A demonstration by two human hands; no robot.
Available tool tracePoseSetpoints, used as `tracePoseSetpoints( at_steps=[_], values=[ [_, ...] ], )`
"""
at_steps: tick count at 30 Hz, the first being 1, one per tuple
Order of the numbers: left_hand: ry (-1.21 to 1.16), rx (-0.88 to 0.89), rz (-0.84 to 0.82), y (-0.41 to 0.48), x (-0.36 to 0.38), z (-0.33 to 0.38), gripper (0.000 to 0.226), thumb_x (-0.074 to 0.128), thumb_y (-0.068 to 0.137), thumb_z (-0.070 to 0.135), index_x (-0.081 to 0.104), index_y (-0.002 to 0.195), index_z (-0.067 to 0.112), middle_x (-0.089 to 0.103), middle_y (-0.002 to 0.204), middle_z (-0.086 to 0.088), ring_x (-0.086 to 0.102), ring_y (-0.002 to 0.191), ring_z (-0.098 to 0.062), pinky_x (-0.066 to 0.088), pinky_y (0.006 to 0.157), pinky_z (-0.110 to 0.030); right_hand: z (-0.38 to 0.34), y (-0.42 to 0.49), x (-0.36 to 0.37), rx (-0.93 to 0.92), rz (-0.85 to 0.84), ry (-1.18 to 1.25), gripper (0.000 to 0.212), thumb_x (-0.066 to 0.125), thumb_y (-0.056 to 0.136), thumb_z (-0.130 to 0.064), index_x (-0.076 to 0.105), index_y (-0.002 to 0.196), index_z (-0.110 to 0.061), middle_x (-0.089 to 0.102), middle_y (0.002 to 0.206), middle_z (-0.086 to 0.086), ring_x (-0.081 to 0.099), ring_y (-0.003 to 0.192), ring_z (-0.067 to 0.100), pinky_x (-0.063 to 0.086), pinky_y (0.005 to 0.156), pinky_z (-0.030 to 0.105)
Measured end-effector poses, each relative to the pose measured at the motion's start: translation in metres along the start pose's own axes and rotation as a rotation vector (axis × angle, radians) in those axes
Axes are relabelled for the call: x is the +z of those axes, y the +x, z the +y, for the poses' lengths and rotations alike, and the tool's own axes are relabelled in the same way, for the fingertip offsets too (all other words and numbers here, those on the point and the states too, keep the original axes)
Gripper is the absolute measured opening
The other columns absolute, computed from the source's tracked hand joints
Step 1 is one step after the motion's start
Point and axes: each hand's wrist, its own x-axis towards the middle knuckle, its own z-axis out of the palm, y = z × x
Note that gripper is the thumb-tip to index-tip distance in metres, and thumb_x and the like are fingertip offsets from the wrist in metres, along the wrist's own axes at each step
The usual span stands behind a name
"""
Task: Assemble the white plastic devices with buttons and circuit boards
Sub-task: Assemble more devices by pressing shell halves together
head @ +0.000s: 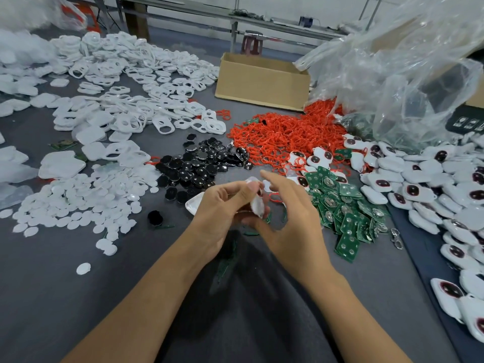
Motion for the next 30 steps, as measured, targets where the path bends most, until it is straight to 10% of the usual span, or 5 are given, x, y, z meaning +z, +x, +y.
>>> tracePoseSetpoints(
  at_steps=[7, 15, 25, 30],
  values=[
    [0.083, 0.031, -0.029, -0.003, -0.003, 0.001, 0.044, 0.064, 0.078, 0.030, 0.066, 0.087, -0.013, 0.066, 0.075, -0.021, 0.063, 0.062, -0.021, 0.046, 0.047, -0.018, 0.008, 0.003, -0.007, -0.047, -0.135, 0.056, 0.074, 0.085, 0.062, -0.013, 0.055, 0.130, -0.011, 0.059, 0.123, -0.005, 0.054, 0.111, 0.015, 0.037, 0.099, 0.017],
    [0.091, -0.004, -0.100, -0.005, -0.001, 0.004, 0.039, 0.062, 0.080, 0.029, 0.069, 0.099, -0.004, 0.070, 0.085, -0.013, 0.064, 0.068, -0.020, 0.049, 0.049, -0.023, 0.007, 0.004, -0.010, -0.118, -0.078, -0.071, 0.069, 0.086, 0.062, -0.012, 0.060, 0.126, -0.015, 0.064, 0.112, -0.010, 0.051, 0.105, 0.015, 0.041, 0.097, 0.036],
    [0.102, -0.004, -0.131, -0.003, 0.000, -0.001, 0.041, 0.069, 0.075, 0.040, 0.073, 0.108, 0.017, 0.070, 0.096, -0.018, 0.063, 0.084, -0.028, 0.049, 0.088, -0.053, 0.010, 0.002, -0.006, -0.128, 0.067, -0.147, 0.042, 0.080, 0.062, 0.000, 0.064, 0.100, -0.011, 0.063, 0.095, -0.001, 0.053, 0.084, 0.020, 0.045, 0.075, 0.030],
    [0.073, -0.001, -0.130, -0.004, -0.001, -0.002, 0.044, 0.068, 0.078, 0.038, 0.069, 0.114, 0.013, 0.071, 0.098, -0.011, 0.065, 0.084, -0.023, 0.059, 0.077, -0.034, 0.007, 0.002, -0.008, -0.162, 0.037, -0.065, 0.024, 0.063, 0.078, 0.002, 0.067, 0.097, -0.012, 0.064, 0.096, -0.005, 0.051, 0.086, 0.017, 0.042, 0.080, 0.022]
  ],
)
